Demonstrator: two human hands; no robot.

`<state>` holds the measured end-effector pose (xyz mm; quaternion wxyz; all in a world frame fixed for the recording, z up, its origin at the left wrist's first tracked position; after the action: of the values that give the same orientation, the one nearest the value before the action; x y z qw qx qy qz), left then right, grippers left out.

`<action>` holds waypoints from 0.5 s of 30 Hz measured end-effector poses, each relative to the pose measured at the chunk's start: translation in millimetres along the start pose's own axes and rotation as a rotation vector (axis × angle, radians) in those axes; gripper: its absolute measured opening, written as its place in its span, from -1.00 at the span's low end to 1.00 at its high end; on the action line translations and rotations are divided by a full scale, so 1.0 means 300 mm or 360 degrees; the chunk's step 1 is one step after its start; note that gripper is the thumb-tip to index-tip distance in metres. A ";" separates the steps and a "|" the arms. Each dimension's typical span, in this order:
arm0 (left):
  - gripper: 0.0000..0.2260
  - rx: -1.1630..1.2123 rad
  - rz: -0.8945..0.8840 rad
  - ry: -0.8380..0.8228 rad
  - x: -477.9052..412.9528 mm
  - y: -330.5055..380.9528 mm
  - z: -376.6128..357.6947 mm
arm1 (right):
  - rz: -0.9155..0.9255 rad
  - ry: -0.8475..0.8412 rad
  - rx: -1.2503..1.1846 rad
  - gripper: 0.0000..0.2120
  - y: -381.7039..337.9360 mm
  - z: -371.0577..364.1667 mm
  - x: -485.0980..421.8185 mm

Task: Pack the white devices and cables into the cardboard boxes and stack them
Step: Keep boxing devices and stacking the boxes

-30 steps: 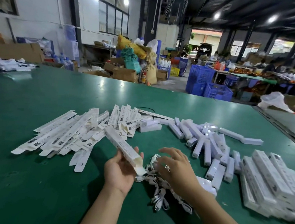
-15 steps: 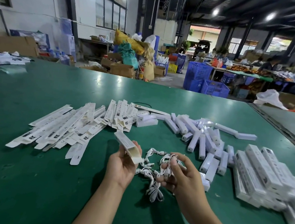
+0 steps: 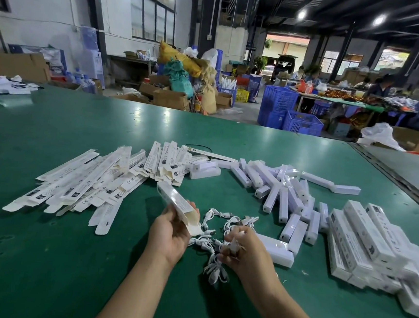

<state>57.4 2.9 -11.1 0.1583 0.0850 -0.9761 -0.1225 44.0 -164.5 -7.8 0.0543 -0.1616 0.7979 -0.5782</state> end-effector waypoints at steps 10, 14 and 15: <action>-0.79 -0.0330 -0.0136 -0.0049 -0.012 -0.013 0.002 | 0.0106 -0.0069 0.0489 -0.79 0.002 0.001 0.028; -0.79 -0.0375 -0.0174 -0.0188 -0.003 -0.015 -0.001 | 0.0125 0.0023 0.0246 -0.60 -0.023 -0.001 0.033; -0.79 -0.0343 -0.0171 -0.0227 0.000 -0.016 -0.004 | 0.0105 0.0026 0.0167 -0.61 -0.027 -0.007 0.034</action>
<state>58.4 -1.8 -11.5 0.0901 0.1106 -0.9601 -0.2407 35.3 -168.1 1.6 0.0752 -0.1274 0.7717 -0.6185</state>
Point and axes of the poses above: each hand's wrist, its own x-axis away from the middle knuckle, its own z-axis out of the back of the hand, y = z × x, the point moved 2 cm from there along -x, towards the middle knuckle, and after that the axes turned 3 degrees about -y, right-handed, at the moved point
